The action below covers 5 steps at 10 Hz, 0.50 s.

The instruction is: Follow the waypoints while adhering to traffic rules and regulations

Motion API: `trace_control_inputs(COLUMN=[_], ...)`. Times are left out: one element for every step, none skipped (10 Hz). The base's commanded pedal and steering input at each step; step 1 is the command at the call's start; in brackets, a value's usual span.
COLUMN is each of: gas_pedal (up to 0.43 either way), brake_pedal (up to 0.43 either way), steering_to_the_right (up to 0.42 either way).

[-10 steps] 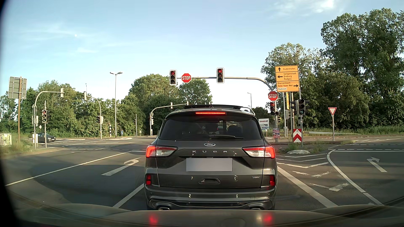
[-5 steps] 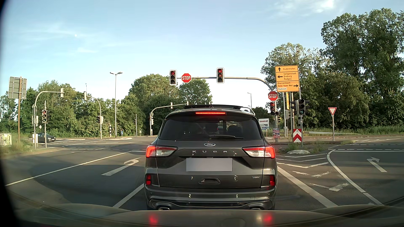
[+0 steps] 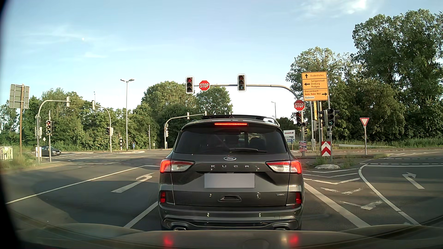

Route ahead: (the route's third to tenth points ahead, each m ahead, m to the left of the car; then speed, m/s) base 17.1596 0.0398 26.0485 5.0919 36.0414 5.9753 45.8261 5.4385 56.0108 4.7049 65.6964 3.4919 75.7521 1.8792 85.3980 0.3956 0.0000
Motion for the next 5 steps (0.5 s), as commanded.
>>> trace_control_inputs(gas_pedal=[0.000,0.000,0.000,0.000,0.000], brake_pedal=[0.287,0.293,0.299,0.305,0.311], steering_to_the_right=[0.005,0.005,0.005,0.005,0.005])
